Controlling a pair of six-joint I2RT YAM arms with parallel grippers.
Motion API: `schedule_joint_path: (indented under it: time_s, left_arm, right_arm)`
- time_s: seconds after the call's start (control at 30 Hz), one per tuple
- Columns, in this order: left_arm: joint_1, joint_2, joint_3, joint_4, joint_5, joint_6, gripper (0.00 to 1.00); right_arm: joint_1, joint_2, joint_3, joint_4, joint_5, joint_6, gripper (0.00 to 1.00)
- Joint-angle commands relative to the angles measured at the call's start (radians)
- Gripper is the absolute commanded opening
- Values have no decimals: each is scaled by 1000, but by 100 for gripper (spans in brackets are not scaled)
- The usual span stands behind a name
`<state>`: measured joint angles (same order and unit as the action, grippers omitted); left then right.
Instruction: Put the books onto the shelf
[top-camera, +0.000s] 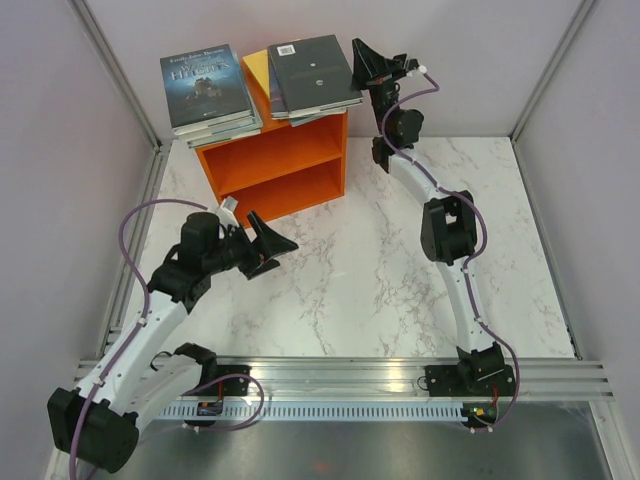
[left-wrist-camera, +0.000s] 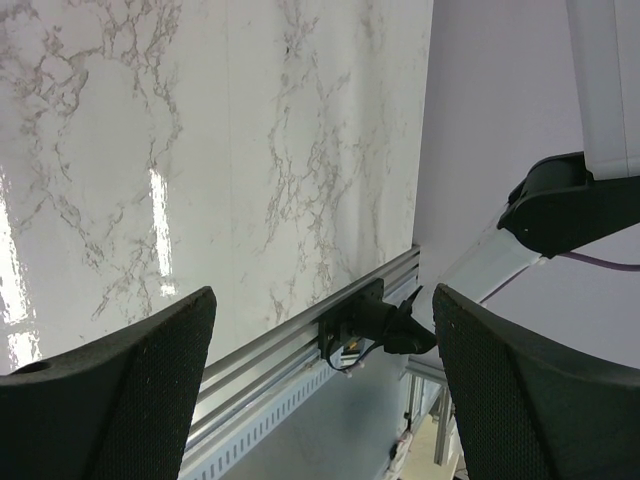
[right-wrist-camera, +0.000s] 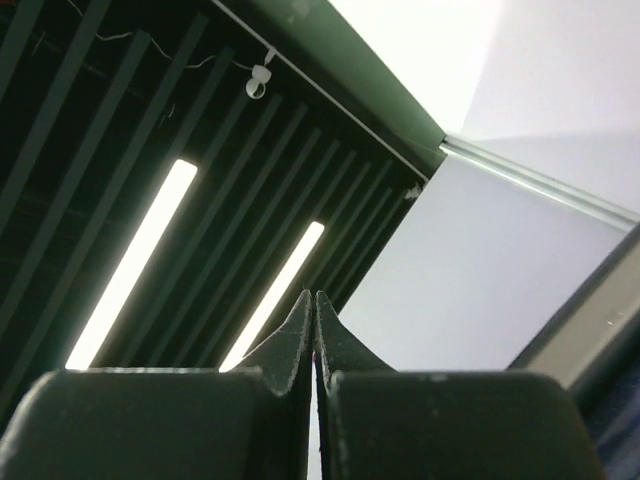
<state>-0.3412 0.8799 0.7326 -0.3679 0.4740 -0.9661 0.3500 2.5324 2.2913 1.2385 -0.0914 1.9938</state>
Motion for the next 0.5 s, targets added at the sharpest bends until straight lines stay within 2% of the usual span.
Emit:
schedule_joint_path:
  time_s: [0.0, 0.27, 0.47]
  left_arm:
    - [14, -21, -9, -2, 25, 47, 91]
    - [37, -45, -24, -6, 41, 49, 91]
    - [48, -62, -25, -19, 49, 53, 91]
  right_arm:
    - [21, 12, 50, -13, -80, 97, 0]
    - [46, 29, 74, -123, -134, 37, 0]
    - [41, 39, 82, -131, -125, 30, 0]
